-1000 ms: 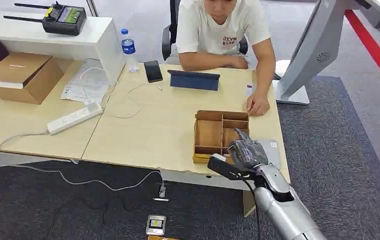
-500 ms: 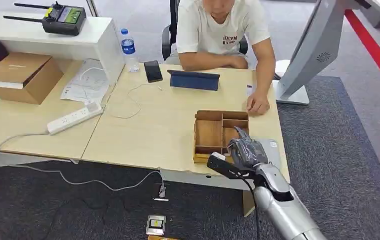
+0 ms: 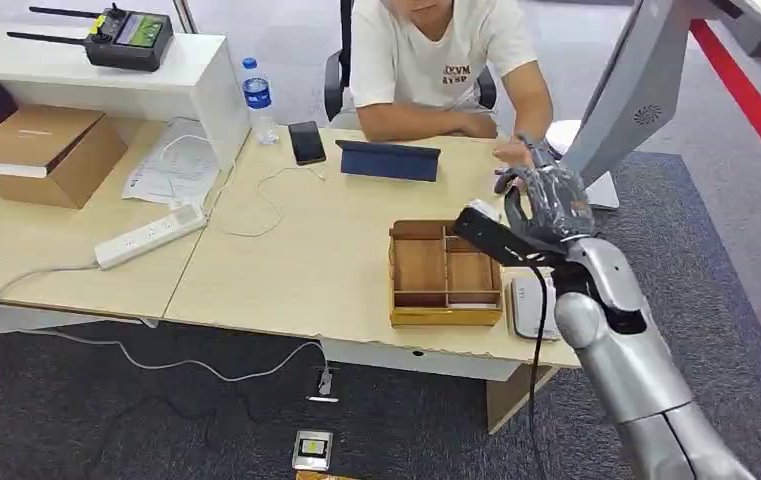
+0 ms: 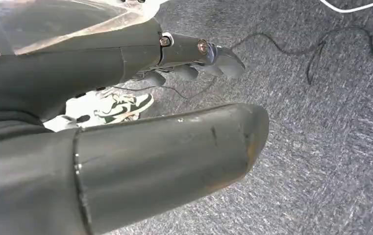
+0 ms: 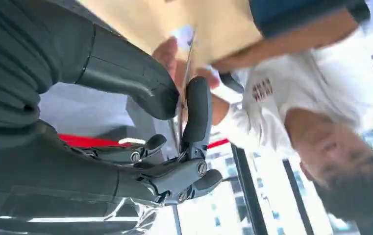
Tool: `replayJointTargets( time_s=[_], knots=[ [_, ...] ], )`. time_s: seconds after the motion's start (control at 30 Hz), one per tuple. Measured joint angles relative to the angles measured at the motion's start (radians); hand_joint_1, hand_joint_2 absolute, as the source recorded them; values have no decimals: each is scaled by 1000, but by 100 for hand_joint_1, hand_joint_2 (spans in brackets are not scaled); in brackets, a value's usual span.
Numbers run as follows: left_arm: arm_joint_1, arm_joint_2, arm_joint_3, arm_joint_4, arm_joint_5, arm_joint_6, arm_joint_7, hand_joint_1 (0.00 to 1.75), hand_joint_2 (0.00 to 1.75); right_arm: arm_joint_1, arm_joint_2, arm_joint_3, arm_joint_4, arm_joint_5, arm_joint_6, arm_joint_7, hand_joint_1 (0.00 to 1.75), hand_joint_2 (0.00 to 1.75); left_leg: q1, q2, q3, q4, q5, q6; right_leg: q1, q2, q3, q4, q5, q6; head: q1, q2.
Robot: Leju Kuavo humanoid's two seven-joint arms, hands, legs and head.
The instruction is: Pass the card to the sensor for recognition and then transmit it.
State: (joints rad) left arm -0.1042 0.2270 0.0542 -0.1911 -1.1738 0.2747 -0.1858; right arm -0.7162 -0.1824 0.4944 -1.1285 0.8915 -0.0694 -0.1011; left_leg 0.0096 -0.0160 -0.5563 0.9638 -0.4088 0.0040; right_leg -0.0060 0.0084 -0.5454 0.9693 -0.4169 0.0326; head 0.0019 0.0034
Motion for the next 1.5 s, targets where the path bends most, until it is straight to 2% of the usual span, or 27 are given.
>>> replayJointTargets(
  time_s=[0.17,0.23,0.37,0.47,0.6,0.8,1.13,1.5],
  knots=[
    [0,0,0,0,-9,-3,-6,0,0,-65,-7,-25,-32,3,13,-10,175,175,0,0,0,0,0,0,0,0,0,0,0,0,0,0],
    [0,0,0,0,-17,-6,-10,0,0,-97,-3,-26,-16,7,16,-40,175,175,0,-1,-2,0,0,0,0,0,-1,1,0,0,0,0],
    [-3,5,-6,0,-30,-6,-22,0,0,-200,33,-18,119,21,-11,-114,175,175,1,-1,-3,0,1,-1,0,0,-2,1,1,-1,0,0],
    [-3,9,-13,0,-37,-5,-26,0,0,-285,72,-11,257,28,-17,-138,175,175,1,-1,-4,0,2,-2,0,0,-3,2,1,-2,0,0],
    [-2,13,-19,0,-45,-5,-31,0,0,-353,124,-3,405,45,-3,-138,175,175,1,-1,-5,0,2,-2,0,0,-4,2,1,-2,0,0],
    [-3,14,-25,0,-45,-5,-31,0,0,-413,183,14,558,69,22,-106,175,175,1,-1,-5,0,2,-2,0,0,-5,2,1,-2,0,0],
    [-1,22,-34,0,-45,-8,-31,0,0,-445,225,23,679,74,25,-96,175,175,1,-1,-5,0,2,-2,0,0,-5,2,1,-2,0,0],
    [0,23,-41,0,-45,-12,-24,0,0,-458,241,35,741,76,25,-93,175,175,1,-1,-4,0,2,-2,0,0,-5,2,2,-2,0,0]
  ],
)
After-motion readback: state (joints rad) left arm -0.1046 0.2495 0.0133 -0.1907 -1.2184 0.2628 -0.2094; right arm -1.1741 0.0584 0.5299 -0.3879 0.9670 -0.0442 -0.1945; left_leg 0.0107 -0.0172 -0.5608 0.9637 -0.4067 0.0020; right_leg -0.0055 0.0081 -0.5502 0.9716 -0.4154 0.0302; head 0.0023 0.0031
